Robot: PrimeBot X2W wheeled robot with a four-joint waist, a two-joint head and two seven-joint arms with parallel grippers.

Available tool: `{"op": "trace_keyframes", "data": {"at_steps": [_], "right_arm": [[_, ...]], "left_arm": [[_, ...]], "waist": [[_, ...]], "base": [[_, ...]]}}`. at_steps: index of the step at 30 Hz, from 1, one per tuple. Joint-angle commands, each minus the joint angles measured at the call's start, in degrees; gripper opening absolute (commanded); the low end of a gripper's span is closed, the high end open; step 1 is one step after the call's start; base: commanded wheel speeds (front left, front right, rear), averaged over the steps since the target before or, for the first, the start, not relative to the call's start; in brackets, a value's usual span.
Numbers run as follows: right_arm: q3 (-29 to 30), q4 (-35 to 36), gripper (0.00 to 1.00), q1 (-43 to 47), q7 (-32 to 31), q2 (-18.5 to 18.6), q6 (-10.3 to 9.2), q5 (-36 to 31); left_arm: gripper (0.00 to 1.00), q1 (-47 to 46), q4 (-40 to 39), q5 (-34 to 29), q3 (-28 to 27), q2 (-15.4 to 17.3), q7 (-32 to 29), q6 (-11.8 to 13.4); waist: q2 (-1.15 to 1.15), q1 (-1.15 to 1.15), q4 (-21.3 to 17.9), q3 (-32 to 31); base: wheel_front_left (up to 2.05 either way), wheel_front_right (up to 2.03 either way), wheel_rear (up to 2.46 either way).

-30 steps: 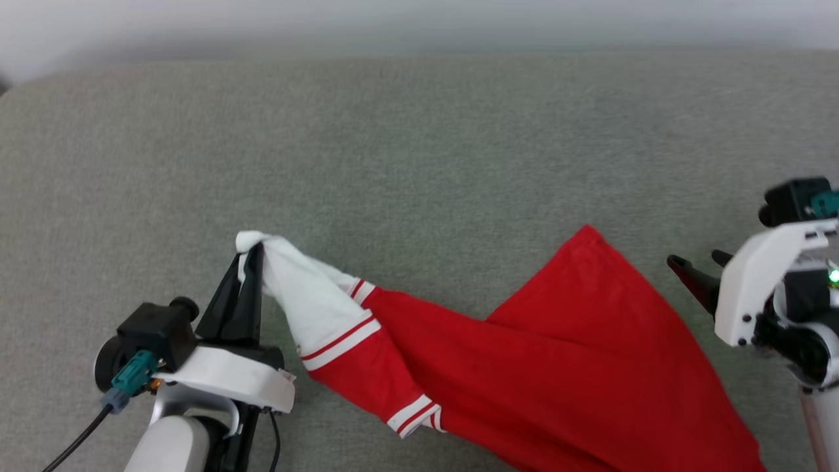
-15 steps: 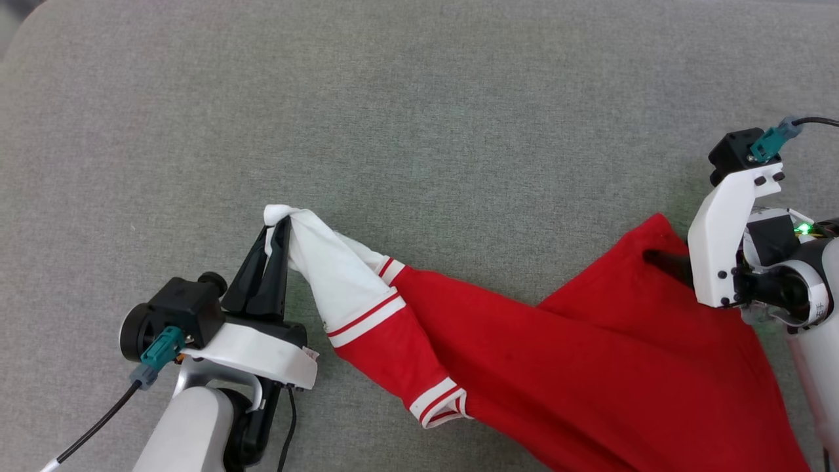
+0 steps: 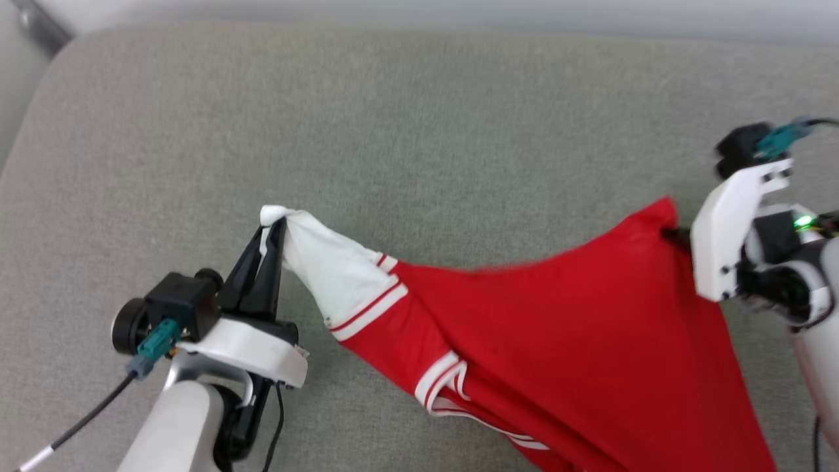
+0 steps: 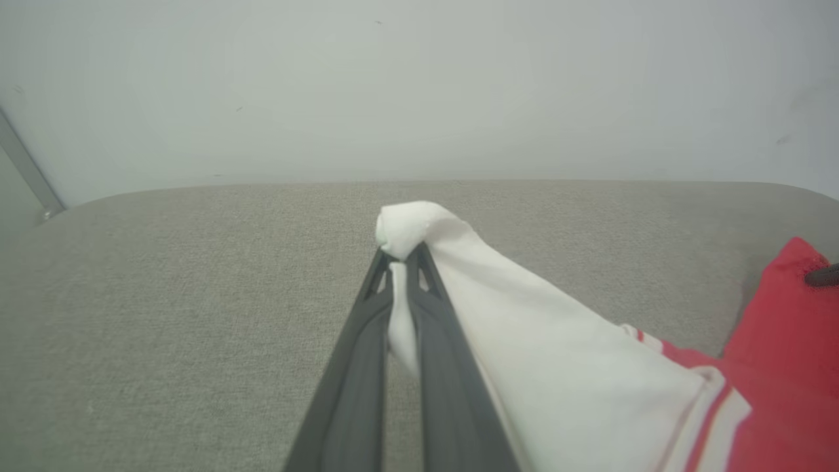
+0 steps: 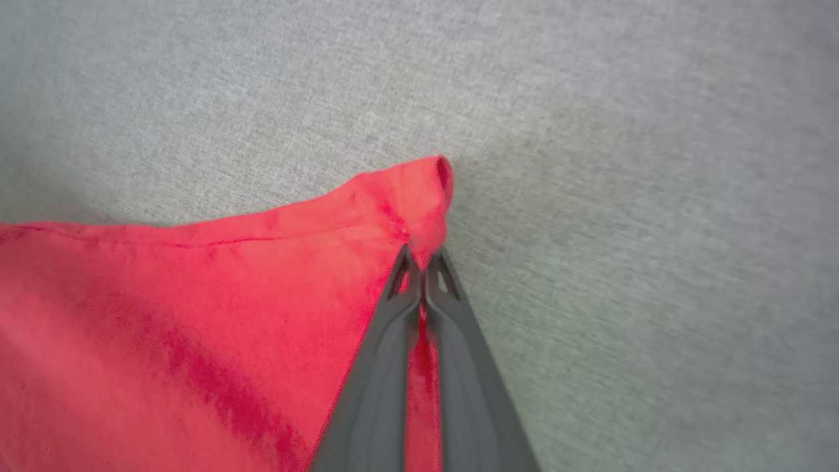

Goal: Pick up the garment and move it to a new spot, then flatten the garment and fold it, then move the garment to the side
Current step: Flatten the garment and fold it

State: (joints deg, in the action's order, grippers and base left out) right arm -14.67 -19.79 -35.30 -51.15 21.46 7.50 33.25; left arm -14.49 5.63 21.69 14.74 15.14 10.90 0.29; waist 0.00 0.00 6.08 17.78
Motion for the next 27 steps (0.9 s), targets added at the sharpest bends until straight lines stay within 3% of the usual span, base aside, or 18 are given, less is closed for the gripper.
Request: {"op": "trace_keyframes", "data": {"at_steps": [1,9,16,24,27], "right_arm": [[1.02,0.40,0.00,-0.74,1.51,0.69,-0.02,0.06],[6.73,1.51,0.00,-2.39,7.09,1.49,-0.02,-3.03],[11.18,3.11,0.00,-5.58,7.52,1.12,-0.02,-6.57],[14.53,3.31,0.00,-15.21,10.43,0.36,-0.04,-12.21],[16.81,2.36,0.00,-23.21,13.39,-0.97,-0.06,-15.00]], "left_arm": [[0.00,-1.41,-0.30,-0.23,0.31,0.59,-0.37,-0.60],[0.00,-7.19,-1.92,-1.97,1.77,4.00,-3.26,-3.18],[0.00,-16.65,-0.47,-1.47,0.99,5.34,-7.09,-4.11],[0.00,-34.58,10.40,-0.67,-0.33,5.74,-10.11,-5.16],[0.00,-47.54,17.71,-1.44,-1.72,6.10,-10.10,-4.57]], "waist": [[0.00,0.00,-0.69,-2.94],[0.00,0.00,-2.39,-11.49],[0.00,0.00,-4.39,-14.20],[0.00,0.00,-6.87,-9.20],[0.00,0.00,-8.19,-2.96]], "base": [[0.00,0.00,0.00],[0.00,0.00,0.00],[0.00,0.00,0.00],[0.00,0.00,0.00],[0.00,0.00,0.00]]}}
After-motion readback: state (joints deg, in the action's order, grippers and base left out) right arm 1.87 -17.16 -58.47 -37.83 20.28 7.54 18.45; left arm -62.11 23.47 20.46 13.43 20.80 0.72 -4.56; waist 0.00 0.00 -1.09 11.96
